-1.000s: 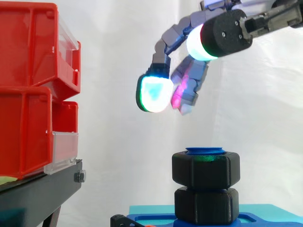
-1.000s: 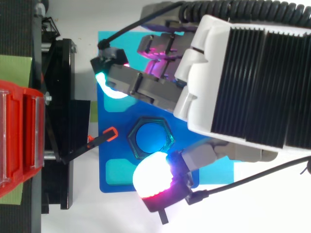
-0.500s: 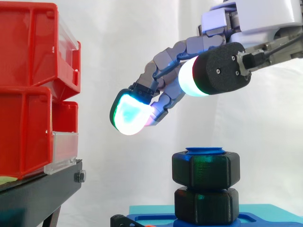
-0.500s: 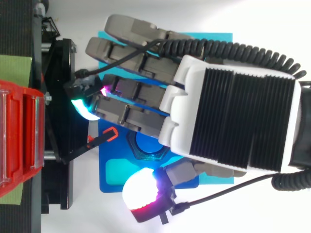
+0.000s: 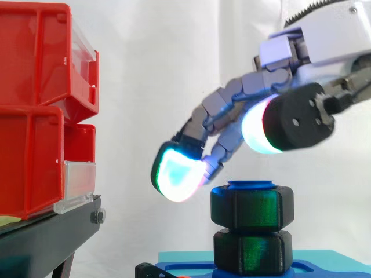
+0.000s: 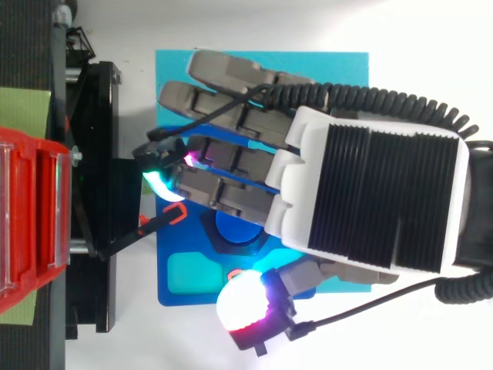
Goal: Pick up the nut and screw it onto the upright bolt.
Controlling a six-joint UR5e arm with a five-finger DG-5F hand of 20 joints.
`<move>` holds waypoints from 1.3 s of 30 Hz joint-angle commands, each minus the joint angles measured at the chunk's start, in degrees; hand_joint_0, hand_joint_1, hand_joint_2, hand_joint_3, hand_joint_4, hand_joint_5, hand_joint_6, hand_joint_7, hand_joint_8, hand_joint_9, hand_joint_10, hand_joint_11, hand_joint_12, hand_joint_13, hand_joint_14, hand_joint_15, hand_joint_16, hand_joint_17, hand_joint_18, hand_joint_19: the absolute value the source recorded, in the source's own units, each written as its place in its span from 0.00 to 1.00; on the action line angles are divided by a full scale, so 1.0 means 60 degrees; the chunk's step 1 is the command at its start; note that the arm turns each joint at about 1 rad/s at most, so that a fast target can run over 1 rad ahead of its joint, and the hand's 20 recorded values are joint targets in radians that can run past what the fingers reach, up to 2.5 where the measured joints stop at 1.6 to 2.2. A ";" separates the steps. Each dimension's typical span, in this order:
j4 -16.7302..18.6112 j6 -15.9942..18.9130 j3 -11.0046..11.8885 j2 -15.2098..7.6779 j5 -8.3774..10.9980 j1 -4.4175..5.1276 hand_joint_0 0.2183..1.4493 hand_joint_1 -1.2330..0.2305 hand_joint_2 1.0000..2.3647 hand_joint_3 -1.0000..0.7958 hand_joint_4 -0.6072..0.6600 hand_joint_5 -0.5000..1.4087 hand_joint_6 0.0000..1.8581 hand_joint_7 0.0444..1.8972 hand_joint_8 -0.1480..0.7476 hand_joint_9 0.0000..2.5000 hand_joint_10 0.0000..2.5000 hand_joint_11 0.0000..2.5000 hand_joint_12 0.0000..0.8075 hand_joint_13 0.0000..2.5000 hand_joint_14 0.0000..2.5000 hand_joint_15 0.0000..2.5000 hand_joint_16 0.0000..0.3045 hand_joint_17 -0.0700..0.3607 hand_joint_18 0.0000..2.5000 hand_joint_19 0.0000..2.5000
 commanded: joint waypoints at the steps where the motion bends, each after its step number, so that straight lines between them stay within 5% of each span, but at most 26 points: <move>1: -0.0450 -0.0050 -0.0002 -0.0001 -0.0285 0.0022 0.18 0.70 0.00 0.28 0.61 0.19 0.27 0.32 0.37 0.15 0.00 0.00 0.38 0.09 0.00 0.00 0.12 0.35 0.00 0.00; 2: -0.0641 -0.0064 -0.0002 0.0014 -0.0549 0.0022 0.18 0.70 0.00 0.28 0.62 0.19 0.27 0.33 0.37 0.15 0.00 0.00 0.38 0.09 0.00 0.00 0.12 0.35 0.00 0.00; 6: -0.0728 -0.0050 -0.0002 -0.0001 -0.0651 0.0022 0.18 0.69 0.00 0.28 0.64 0.20 0.27 0.41 0.39 0.17 0.00 0.00 0.39 0.10 0.00 0.00 0.11 0.34 0.00 0.00; 18: -0.0743 -0.0035 -0.0002 0.0014 -0.0666 -0.0036 0.19 0.68 0.00 0.28 0.73 0.23 0.27 0.58 0.42 0.20 0.00 0.00 0.37 0.13 0.00 0.00 0.10 0.32 0.00 0.00; 32: -0.0699 -0.0255 0.0027 0.0014 -0.0680 -0.0241 0.20 0.65 0.00 0.28 0.65 0.25 0.27 0.74 0.44 0.27 0.00 0.00 0.35 0.20 0.00 0.00 0.08 0.28 0.02 0.00; 39: -0.0787 -0.0401 0.0027 0.0014 -0.0680 -0.0344 0.21 0.63 0.00 0.28 0.60 0.25 0.37 0.59 0.47 0.38 0.00 0.00 0.28 0.30 0.00 0.00 0.05 0.25 0.14 0.00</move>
